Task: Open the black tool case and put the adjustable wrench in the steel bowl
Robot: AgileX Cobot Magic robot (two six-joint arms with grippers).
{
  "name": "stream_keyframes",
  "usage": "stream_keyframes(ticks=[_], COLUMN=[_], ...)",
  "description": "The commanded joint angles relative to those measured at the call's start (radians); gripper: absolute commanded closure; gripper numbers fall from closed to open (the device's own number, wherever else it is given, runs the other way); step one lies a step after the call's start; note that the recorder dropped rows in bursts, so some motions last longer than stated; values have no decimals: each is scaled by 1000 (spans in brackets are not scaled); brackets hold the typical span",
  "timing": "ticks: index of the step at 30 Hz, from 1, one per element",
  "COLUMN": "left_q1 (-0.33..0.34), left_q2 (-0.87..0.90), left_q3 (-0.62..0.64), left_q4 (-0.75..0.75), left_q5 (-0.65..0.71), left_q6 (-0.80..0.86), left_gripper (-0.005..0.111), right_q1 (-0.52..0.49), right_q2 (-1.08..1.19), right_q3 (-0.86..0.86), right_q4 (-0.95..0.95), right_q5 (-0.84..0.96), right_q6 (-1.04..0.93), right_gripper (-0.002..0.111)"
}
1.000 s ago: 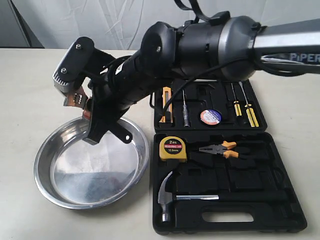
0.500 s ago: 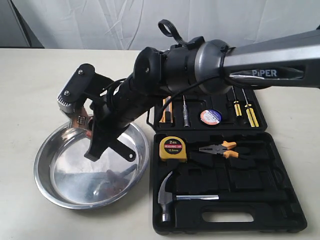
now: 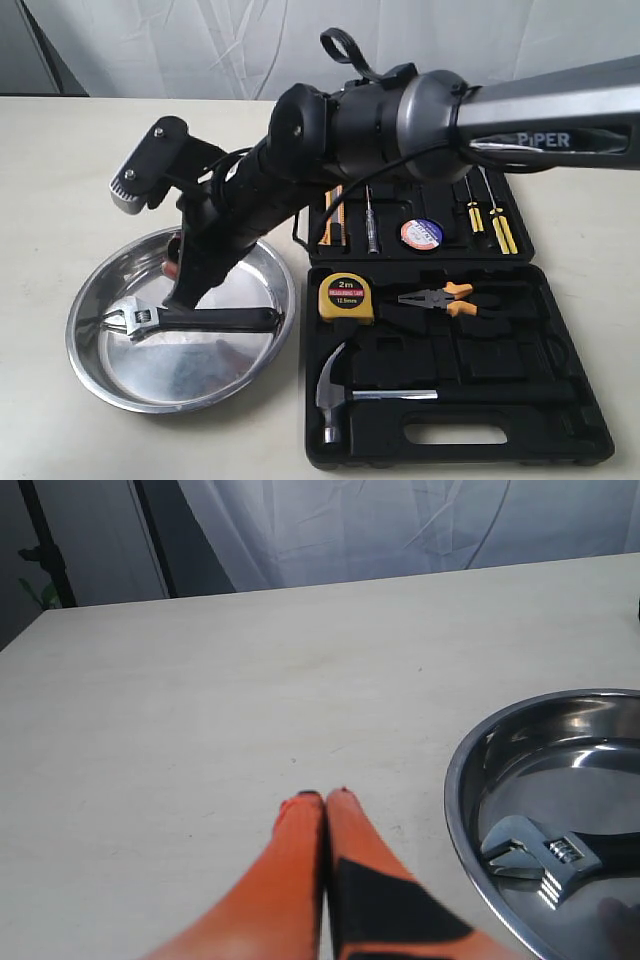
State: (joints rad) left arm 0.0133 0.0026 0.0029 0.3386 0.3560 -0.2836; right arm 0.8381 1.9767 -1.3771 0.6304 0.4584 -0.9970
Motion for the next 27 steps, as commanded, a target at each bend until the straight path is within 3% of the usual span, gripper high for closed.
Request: stream_keyframes(ticks=[1, 3, 8, 17, 27], left_q1=[4, 4, 4, 4, 4], left_q2=[-3, -3, -3, -3, -3], left_q3=[-3, -3, -3, -3, -3], left_q4=[4, 4, 4, 4, 4], left_q5=[-13, -13, -13, -13, -13], left_q6=[-2, -2, -2, -2, -2], left_gripper=[107, 107, 107, 107, 107], right_q1=[1, 1, -5, -109, -258], right_q2=[-63, -95, -182, -257, -500], right_q3=[-6, -6, -6, 8, 346], right_q4=[5, -5, 0, -47, -164], right_q5=[-19, -63, -96, 78, -133], right_q6=[115, 167, 172, 250, 499], right_gripper=[90, 108, 108, 109, 109])
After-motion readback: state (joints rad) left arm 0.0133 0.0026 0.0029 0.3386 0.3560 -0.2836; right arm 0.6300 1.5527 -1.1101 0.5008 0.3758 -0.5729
